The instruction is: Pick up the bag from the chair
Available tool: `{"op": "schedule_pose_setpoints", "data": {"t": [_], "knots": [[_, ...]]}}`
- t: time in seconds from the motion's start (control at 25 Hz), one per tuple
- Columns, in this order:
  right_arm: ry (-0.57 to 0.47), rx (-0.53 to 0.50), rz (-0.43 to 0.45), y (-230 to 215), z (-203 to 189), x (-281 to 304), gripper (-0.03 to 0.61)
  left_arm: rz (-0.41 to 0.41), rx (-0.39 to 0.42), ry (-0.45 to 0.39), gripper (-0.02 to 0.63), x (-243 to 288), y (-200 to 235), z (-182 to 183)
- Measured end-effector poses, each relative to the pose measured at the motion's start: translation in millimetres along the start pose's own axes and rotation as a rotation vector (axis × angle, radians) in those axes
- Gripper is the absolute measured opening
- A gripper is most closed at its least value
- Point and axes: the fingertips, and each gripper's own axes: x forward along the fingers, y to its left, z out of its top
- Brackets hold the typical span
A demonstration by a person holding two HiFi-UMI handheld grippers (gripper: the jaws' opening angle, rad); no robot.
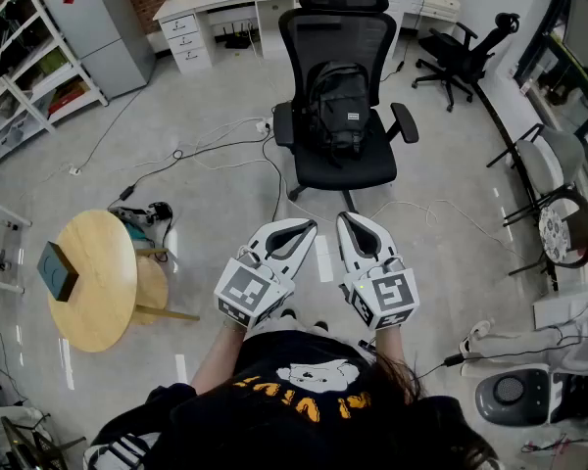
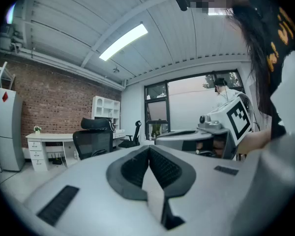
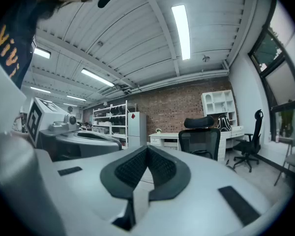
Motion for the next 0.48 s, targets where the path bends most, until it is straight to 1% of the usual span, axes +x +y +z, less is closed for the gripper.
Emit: {"op": "schedule_pose_setpoints", "data": {"t": [0.28, 0.48], "knots": [[-0.012, -0.024, 0.004, 7, 3, 10, 0.002, -0.008, 0.008, 0.004, 0.008, -2, 9, 1], [-0.005, -0.015, -0.007, 15, -2, 21, 0.003, -0.022, 0.009, 0.001, 0.008, -8, 19, -4]]}}
